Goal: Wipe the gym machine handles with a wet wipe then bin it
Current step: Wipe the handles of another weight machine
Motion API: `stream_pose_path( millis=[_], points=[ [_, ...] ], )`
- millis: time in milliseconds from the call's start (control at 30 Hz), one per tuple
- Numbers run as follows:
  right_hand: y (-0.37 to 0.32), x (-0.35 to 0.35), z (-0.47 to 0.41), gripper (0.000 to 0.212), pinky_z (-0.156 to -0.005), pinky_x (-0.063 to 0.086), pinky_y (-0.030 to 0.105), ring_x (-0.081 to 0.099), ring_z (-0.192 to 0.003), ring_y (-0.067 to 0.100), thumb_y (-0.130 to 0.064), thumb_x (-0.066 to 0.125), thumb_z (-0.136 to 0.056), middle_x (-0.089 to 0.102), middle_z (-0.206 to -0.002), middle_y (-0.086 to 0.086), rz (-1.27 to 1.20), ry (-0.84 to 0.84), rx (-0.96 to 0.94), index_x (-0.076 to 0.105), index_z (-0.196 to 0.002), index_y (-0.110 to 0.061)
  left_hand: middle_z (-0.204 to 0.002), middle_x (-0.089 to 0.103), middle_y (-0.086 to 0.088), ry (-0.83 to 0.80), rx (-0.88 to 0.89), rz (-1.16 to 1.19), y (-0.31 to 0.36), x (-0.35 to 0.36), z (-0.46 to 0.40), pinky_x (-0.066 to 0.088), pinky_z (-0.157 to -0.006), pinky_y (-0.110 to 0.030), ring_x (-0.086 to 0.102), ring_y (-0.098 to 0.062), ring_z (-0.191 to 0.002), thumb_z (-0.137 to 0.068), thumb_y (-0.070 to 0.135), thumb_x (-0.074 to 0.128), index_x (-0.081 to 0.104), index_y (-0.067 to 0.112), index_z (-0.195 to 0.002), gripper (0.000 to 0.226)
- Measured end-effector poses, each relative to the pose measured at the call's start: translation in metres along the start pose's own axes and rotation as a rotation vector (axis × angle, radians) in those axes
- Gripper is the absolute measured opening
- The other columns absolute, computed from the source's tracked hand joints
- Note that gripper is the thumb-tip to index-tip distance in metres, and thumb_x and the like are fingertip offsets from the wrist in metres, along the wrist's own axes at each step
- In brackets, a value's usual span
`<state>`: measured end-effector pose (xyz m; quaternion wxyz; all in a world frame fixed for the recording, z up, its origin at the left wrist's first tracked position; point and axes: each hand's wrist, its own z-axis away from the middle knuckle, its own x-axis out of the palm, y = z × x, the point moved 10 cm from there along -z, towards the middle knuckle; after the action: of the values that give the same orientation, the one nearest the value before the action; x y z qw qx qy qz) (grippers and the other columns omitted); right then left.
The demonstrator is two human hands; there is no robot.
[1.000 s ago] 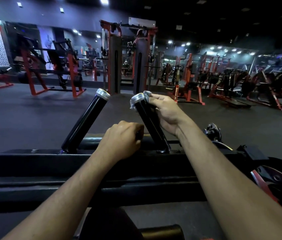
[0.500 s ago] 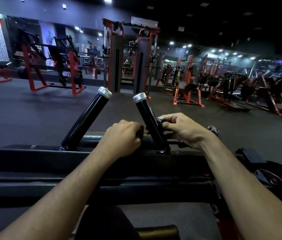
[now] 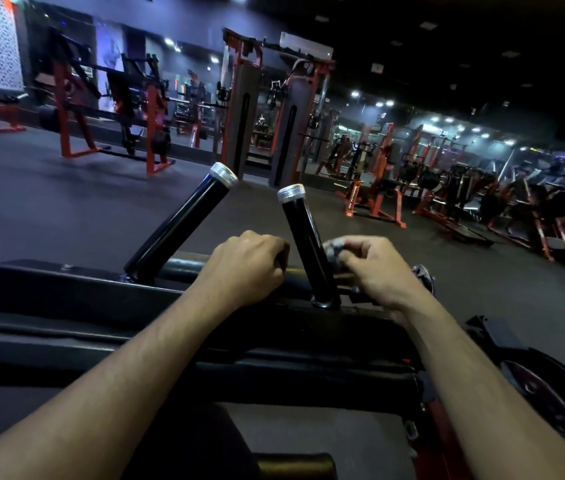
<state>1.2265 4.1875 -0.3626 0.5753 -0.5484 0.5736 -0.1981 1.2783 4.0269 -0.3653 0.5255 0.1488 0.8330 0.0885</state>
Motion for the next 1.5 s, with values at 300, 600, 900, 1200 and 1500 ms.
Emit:
stream_pose_path(
  millis=[300, 600, 900, 1200, 1500],
  points=[
    [-0.126, 0.025, 0.037, 0.028, -0.088, 0.055, 0.036, 0.067, -0.101, 0.02, -0.001, 0.057, -0.097, 0.07, -0.114, 0.006, 0.908, 0.265, -0.889, 0.068, -0.121, -0.007, -0.103, 0.053, -0.007, -0.113, -0.094, 0.17, -0.015, 0.01, -0.005, 0.044, -0.078, -0.036, 0.049, -0.031, -0.087, -0.086, 0.026, 0.055, 0.066, 0.025, -0.095, 0.015],
    [-0.098, 0.107, 0.006, 0.039, -0.121, 0.012, 0.06, 0.064, -0.101, 0.027, -0.011, 0.025, -0.1, 0.062, -0.098, 0.005, 1.957, -0.529, -1.117, 0.062, -0.109, -0.011, -0.116, 0.067, -0.013, -0.179, -0.081, 0.24, -0.02, 0.023, -0.01, 0.053, -0.086, -0.039, 0.064, -0.036, -0.106, -0.083, 0.03, 0.047, 0.066, 0.023, -0.098, 0.025],
    [-0.024, 0.14, 0.037, 0.025, -0.099, 0.046, 0.043, 0.068, -0.098, 0.028, -0.016, 0.042, -0.1, 0.071, -0.104, 0.003, 2.112, -0.942, -0.734, 0.066, -0.105, -0.016, -0.109, 0.073, -0.011, -0.19, -0.275, 0.38, -0.052, 0.03, -0.018, 0.052, -0.087, -0.038, 0.065, -0.037, -0.105, -0.063, 0.032, 0.039, 0.066, 0.02, -0.083, 0.035],
    [-0.063, 0.138, 0.02, 0.014, -0.117, 0.022, 0.055, 0.064, -0.104, 0.016, -0.025, 0.05, -0.102, 0.06, -0.102, -0.005, 2.256, -1.031, -0.578, 0.057, -0.113, -0.021, -0.102, 0.074, -0.016, -0.174, -0.291, 0.467, -0.053, 0.034, -0.02, 0.058, -0.089, -0.049, 0.07, -0.038, -0.095, -0.062, 0.033, 0.035, 0.062, 0.015, -0.086, 0.04],
    [-0.123, 0.148, -0.008, 0.013, -0.116, 0.025, 0.051, 0.069, -0.101, 0.024, -0.015, 0.049, -0.098, 0.069, -0.108, 0.0, 2.312, -0.757, -0.755, 0.048, -0.093, -0.027, -0.113, 0.073, -0.018, -0.043, -0.389, 0.555, -0.068, 0.028, -0.017, 0.058, -0.091, -0.054, 0.069, -0.039, -0.105, -0.07, 0.034, 0.04, 0.066, 0.011, -0.111, 0.053]
  ],
)
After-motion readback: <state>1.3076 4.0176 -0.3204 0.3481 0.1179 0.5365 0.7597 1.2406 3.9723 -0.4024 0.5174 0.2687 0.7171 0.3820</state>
